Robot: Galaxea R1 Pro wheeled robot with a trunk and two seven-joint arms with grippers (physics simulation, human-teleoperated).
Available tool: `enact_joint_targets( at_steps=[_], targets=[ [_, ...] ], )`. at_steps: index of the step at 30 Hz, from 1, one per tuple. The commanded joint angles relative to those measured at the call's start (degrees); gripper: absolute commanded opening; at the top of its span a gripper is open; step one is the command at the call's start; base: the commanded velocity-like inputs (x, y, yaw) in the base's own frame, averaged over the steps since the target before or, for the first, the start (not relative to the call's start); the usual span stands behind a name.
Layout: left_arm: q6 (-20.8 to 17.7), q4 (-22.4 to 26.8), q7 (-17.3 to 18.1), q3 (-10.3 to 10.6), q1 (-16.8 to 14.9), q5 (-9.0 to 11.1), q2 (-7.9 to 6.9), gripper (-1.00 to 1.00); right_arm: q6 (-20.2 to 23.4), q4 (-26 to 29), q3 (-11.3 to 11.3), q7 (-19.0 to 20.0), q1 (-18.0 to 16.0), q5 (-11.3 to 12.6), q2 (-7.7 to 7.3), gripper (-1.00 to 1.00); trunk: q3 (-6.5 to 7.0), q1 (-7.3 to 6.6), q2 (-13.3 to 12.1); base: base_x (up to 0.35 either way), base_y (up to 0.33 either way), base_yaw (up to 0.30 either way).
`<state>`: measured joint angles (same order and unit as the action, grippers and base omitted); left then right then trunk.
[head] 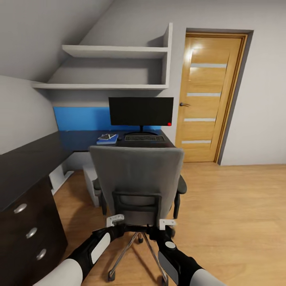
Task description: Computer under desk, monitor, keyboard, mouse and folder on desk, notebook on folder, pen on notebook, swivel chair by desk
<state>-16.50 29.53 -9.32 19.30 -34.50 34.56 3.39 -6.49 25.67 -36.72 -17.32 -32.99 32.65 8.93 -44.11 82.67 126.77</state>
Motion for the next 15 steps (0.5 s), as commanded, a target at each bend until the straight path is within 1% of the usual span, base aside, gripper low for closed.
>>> enact_joint_targets(
  at_steps=[1, 3, 6, 15],
  targets=[
    [-0.12, 0.09, -0.52, 0.38, -0.04, 0.6, -0.04, 1.0, -0.34, 0.0, -0.46, -0.35, -0.06, 0.6, -0.04, 1.0, -0.06, -0.01, 0.03, 0.028, -0.017, 0.237],
    [-0.12, 0.09, -0.52, 0.38, -0.04, 0.6, -0.05, 1.0, -0.31, 0.0, -0.46, -0.35, -0.06, 0.6, -0.02, 1.0, -0.06, -0.01, 0.03, 0.016, -0.01, 0.175],
    [-0.12, 0.09, -0.52, 0.38, -0.04, 0.6, -0.03, 1.0, -0.29, 0.0, -0.46, -0.35, -0.06, 0.59, 0.01, 1.0, -0.06, -0.01, 0.03, 0.007, -0.005, 0.081],
    [-0.11, 0.09, -0.52, 0.38, -0.04, 0.6, 0.03, 1.0, -0.35, 0.01, -0.46, -0.35, -0.06, 0.61, -0.04, 1.0, -0.06, -0.01, 0.03, 0.005, -0.004, 0.021]
  ],
)
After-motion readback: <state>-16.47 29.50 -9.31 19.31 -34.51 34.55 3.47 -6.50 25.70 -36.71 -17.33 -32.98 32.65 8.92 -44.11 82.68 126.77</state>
